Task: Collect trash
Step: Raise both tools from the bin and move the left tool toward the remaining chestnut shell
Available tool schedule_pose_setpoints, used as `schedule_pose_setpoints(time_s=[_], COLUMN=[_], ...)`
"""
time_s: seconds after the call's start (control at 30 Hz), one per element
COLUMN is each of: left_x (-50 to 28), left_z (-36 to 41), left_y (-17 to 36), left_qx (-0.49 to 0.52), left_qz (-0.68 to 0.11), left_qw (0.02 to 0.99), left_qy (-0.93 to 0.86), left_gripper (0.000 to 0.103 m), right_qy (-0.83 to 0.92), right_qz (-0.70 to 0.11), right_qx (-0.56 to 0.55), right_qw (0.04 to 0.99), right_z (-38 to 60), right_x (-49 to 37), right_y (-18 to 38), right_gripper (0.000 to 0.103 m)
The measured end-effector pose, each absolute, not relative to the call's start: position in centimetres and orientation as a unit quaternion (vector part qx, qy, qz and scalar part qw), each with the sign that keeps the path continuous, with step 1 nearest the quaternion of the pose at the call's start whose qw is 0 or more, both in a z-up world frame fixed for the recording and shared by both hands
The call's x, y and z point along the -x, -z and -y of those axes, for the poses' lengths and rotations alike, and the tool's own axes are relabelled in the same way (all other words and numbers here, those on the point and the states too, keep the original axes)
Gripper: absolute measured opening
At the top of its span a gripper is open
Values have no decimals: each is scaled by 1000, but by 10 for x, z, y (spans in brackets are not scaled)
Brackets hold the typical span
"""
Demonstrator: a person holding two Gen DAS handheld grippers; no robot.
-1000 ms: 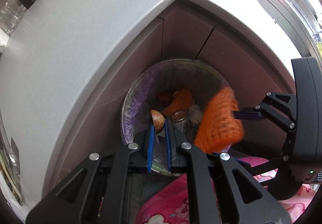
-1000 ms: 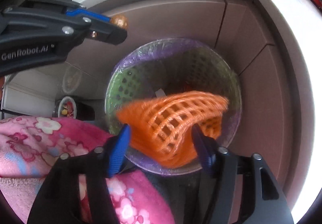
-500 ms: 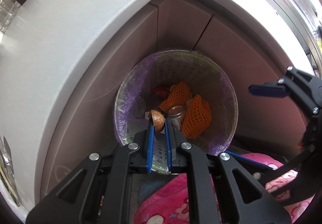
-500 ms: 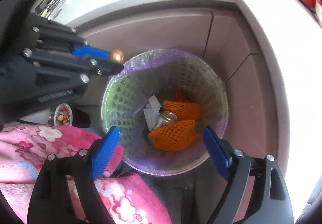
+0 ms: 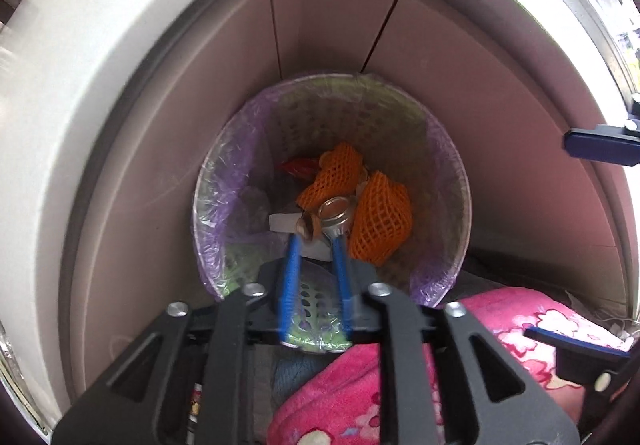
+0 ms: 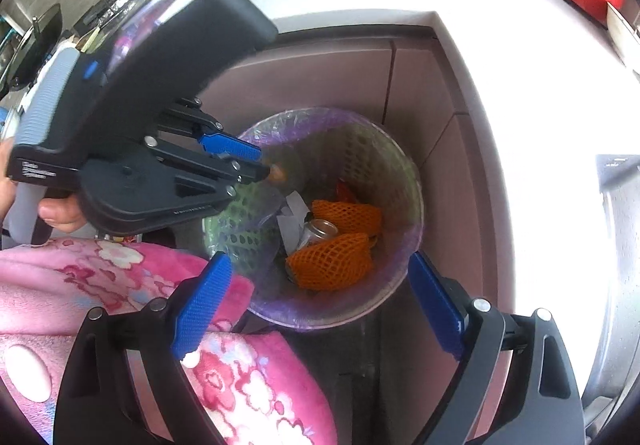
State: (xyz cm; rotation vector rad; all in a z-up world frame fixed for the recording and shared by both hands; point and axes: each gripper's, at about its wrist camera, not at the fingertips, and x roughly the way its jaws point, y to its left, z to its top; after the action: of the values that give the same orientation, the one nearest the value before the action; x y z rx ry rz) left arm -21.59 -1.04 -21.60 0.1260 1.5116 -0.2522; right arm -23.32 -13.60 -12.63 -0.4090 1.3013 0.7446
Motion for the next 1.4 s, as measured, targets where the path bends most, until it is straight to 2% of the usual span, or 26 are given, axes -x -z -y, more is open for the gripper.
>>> schedule_pose_setpoints(time_s=[0.07, 0.2, 0.3, 0.43, 0.73, 0.9, 1.0, 1.17, 1.4], left_x=[215, 217, 217, 217, 214, 209, 204, 192, 171], left_z=[12, 15, 16, 17, 15, 14, 12, 11, 6], left_y=[219, 223, 223, 221, 198, 173, 156, 128, 105], left_qx=[-62, -73, -78, -77, -80, -85, -82, -88, -95], left_qz=[-686, -687, -688, -689, -674, -658, -647, -628, -609], left_qw=[716, 714, 713, 712, 726, 741, 751, 768, 784], left_qy=[113, 112, 113, 112, 107, 100, 99, 95, 76], left_gripper=[29, 46, 52, 53, 68, 81, 89, 91, 95], right_qy=[-335, -336, -338, -344, -354, -356, -354, -350, -330], right_qz=[-587, -587, -586, -583, -565, -548, -534, -509, -480], right_qx=[181, 177, 175, 174, 177, 180, 178, 177, 159], right_qw=[714, 715, 715, 715, 724, 735, 747, 766, 797], right_z=[138, 139, 139, 139, 136, 137, 140, 146, 156], right_x=[232, 231, 229, 227, 220, 217, 213, 205, 188], right_y=[124, 121, 120, 116, 97, 73, 54, 26, -4], right_gripper=[89, 89, 89, 89, 89, 90, 96, 101, 101])
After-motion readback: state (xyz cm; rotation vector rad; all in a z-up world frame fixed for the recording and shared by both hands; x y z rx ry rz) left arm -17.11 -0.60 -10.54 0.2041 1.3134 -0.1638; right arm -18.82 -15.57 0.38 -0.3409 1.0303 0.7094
